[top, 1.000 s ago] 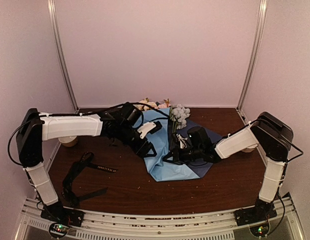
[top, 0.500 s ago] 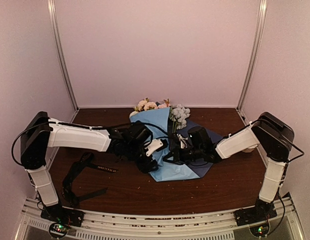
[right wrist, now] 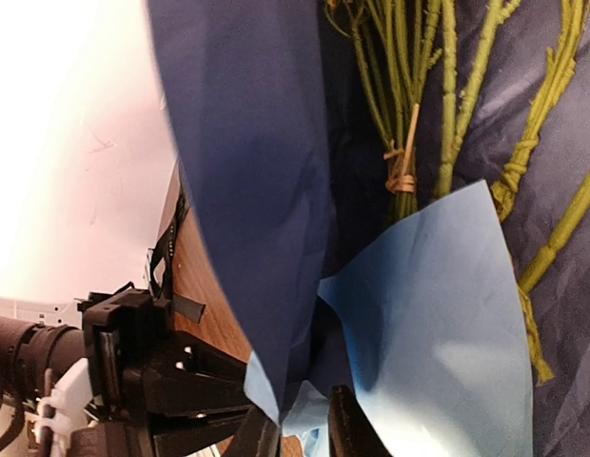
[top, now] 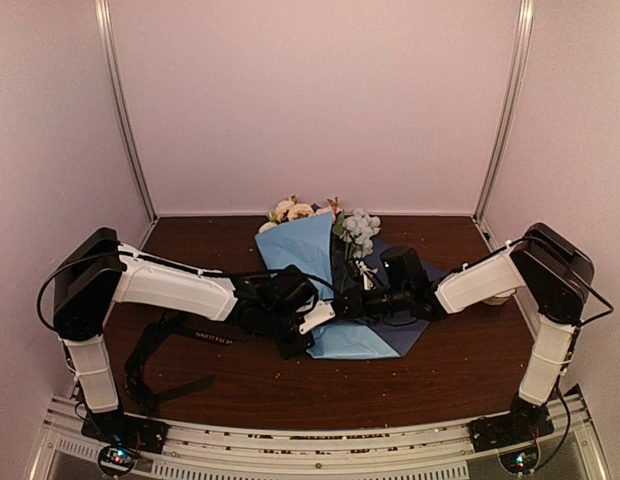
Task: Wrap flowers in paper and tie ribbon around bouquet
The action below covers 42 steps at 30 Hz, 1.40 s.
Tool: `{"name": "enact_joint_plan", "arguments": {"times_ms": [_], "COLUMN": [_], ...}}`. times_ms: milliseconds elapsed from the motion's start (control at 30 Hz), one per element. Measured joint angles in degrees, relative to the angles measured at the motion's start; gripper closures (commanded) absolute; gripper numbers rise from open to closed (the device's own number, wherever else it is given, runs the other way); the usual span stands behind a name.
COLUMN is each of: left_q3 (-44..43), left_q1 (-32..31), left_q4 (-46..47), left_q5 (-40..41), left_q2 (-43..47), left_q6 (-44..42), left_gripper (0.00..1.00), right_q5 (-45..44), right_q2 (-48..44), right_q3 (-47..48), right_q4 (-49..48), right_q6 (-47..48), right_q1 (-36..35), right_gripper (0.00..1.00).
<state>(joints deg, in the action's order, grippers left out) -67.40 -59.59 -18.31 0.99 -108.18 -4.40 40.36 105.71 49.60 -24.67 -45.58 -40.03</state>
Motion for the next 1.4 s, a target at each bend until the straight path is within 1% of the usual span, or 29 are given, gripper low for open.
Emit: {"name": "enact_joint_plan", "arguments": {"times_ms": [67,167,267,333,433,467,533,700,767,933,1067,1133,1167,1267,1300,1333,1400], "left_q3": [0.00,0.00,-0.09,-0.09,-0.11,-0.13,-0.17,-0.44,-0.52,-0.59,-0.61,-0.66,-0.72,-1.64,-2.21,-2.75,-4.83], "left_q1": [-0.13,-0.13,-0.15,-0.26,-0.42,-0.46,-0.50,-0.52,-0.59,-1.18,-1.49,-1.64,-1.70,-1.75,-1.73,-1.64,-1.18], "left_q4": [0.42,0.72,0.76,0.76,0.92,0.94,0.92,0.24,-0.35,-2.54,-7.06,-9.70,-10.71,-12.07,-11.89,-11.72,-11.89], "left_q5": [0.28,0.39,0.48,0.42,0.37,0.35,0.35,-0.04,-0.42,-1.18,-5.11,-8.52,-10.12,-13.49,-13.60,-13.33,-11.67], "left_q2": [-0.31,-0.61,-0.87,-1.25,-1.79,-1.88,-1.99,-2.21,-2.21,-1.97,0.68,3.21,4.61,7.67,7.87,7.61,5.46], "left_q6": [-0.33,-0.72,-1.33,-1.77,-2.54,-2.78,-3.06,-4.09,-4.46,-5.35,-6.16,-7.06,-7.58,-8.72,-8.81,-8.52,-8.41], "left_gripper": [0.94,0.94,0.94,0.94,0.93,0.93,0.91,0.80,0.73,0.60,0.57,0.60,0.63,0.82,0.87,0.91,0.95], "right_q5": [0.61,0.59,0.33,0.07,-0.98,-1.40,-2.10,-4.46,-5.01,-6.19,-6.99,-7.26,-7.30,-7.43,-7.43,-7.43,-7.43], "right_q2": [-0.02,0.00,0.26,0.52,0.52,0.52,0.52,0.52,0.52,1.57,3.19,3.61,3.63,3.63,3.63,3.63,3.65], "right_q3": [0.66,2.40,3.74,5.16,6.97,7.28,7.39,7.39,7.39,7.34,6.95,6.60,6.47,6.38,6.38,6.38,6.36], "right_q4": [0.44,1.77,2.62,2.73,3.67,4.04,4.94,8.70,9.40,10.05,9.86,9.64,9.55,9.25,9.09,8.94,8.68], "right_q6": [0.13,0.42,0.17,0.26,1.01,0.96,1.53,2.84,3.37,4.11,4.31,4.31,4.28,4.28,4.28,4.28,4.28], "right_q1": [0.20,0.24,0.92,0.90,0.90,0.87,0.92,1.36,1.66,2.05,2.21,2.34,2.43,2.47,2.47,2.47,2.47], "right_gripper": [0.70,0.65,0.64,0.70,0.88,0.92,0.96,1.00,1.00,1.00,1.00,1.00,1.00,1.00,1.00,1.00,1.00]}}
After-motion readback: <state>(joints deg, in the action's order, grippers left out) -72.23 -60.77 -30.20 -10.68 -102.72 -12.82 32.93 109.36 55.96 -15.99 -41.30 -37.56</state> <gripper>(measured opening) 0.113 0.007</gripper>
